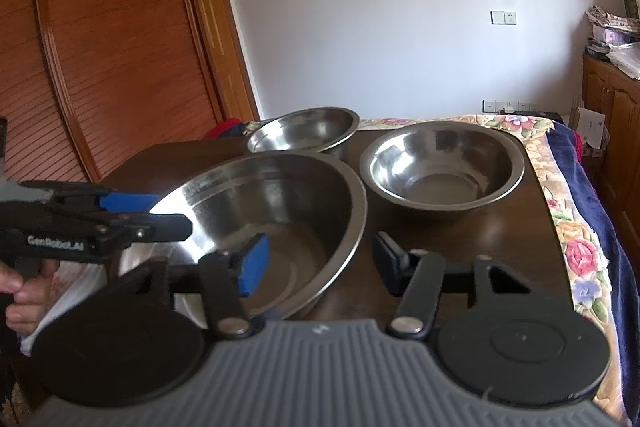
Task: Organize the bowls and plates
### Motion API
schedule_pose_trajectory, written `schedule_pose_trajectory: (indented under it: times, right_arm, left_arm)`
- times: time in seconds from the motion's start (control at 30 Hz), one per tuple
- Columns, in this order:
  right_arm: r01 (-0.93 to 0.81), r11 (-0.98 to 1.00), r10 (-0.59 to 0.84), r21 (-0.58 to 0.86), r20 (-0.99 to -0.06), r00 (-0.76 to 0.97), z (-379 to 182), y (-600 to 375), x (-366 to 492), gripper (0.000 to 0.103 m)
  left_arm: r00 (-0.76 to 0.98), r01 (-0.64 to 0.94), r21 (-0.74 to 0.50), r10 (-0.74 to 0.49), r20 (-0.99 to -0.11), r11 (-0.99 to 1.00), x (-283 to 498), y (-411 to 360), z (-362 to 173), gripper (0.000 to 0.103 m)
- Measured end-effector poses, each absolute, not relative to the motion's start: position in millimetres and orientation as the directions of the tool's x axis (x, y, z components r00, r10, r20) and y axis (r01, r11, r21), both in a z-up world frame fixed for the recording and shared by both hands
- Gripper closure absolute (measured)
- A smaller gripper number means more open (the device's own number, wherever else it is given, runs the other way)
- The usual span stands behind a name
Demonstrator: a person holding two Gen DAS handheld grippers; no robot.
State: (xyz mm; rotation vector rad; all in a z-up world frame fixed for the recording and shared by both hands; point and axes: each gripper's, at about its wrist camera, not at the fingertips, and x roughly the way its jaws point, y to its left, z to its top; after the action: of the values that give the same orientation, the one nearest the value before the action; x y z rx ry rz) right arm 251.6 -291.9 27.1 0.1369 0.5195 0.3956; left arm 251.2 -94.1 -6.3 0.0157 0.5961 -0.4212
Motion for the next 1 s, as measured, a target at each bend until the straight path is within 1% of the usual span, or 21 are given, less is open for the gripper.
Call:
schedule_pose_trajectory:
  times: [0.07, 0.1, 0.17, 0.2, 0.23, 0.27, 0.33, 0.4, 0.57, 0.7, 1.0]
  right_arm:
    - [-0.335, 0.915, 0.402, 0.225, -0.459, 0.792, 26.1, -291.1, 251.7, 0.052]
    - [-0.335, 0.915, 0.403, 0.225, -0.462, 0.790, 25.6, -291.2, 252.2, 0.055]
    - [-0.336, 0.913, 0.407, 0.230, -0.463, 0.788, 24.8, -291.2, 253.2, 0.060]
    - [-0.337, 0.912, 0.408, 0.232, -0.463, 0.787, 24.7, -291.2, 253.0, 0.065]
    - [-0.337, 0.913, 0.408, 0.232, -0.464, 0.786, 24.6, -291.1, 252.8, 0.065]
    - [-0.331, 0.916, 0.401, 0.229, -0.464, 0.790, 24.7, -291.0, 252.1, 0.066]
    - [-0.324, 0.917, 0.396, 0.231, -0.463, 0.793, 24.5, -291.6, 252.1, 0.070]
    - [-0.319, 0.918, 0.394, 0.234, -0.464, 0.793, 24.5, -292.3, 252.3, 0.071]
    - [-0.311, 0.921, 0.387, 0.235, -0.456, 0.801, 28.8, -292.1, 246.7, 0.072]
    - [-0.309, 0.926, 0.376, 0.219, -0.443, 0.814, 33.9, -291.6, 239.0, 0.075]
    - [-0.307, 0.929, 0.368, 0.207, -0.422, 0.829, 43.1, -288.7, 215.8, 0.075]
  left_arm:
    - [0.743, 0.385, -0.105, -0.375, -0.555, 0.917, 252.4, -93.5, -7.2, 0.031]
    - [0.743, 0.383, -0.104, -0.372, -0.557, 0.918, 252.6, -93.5, -7.3, 0.037]
    - [0.746, 0.377, -0.096, -0.363, -0.558, 0.921, 252.2, -94.0, -7.3, 0.041]
    - [0.748, 0.374, -0.092, -0.359, -0.558, 0.923, 252.2, -94.1, -7.2, 0.042]
    - [0.750, 0.371, -0.090, -0.355, -0.558, 0.924, 251.7, -94.1, -7.2, 0.043]
    - [0.751, 0.369, -0.090, -0.353, -0.558, 0.925, 251.2, -93.8, -7.2, 0.044]
    - [0.751, 0.367, -0.095, -0.355, -0.557, 0.925, 249.6, -92.7, -6.5, 0.044]
    - [0.756, 0.367, -0.095, -0.357, -0.550, 0.925, 245.8, -92.9, -3.1, 0.044]
    - [0.769, 0.375, -0.092, -0.365, -0.525, 0.923, 233.8, -91.6, 6.0, 0.044]
    - [0.772, 0.384, -0.100, -0.378, -0.511, 0.918, 222.7, -88.3, 9.8, 0.044]
    - [0.784, 0.395, -0.096, -0.390, -0.483, 0.914, 191.8, -83.3, 16.5, 0.044]
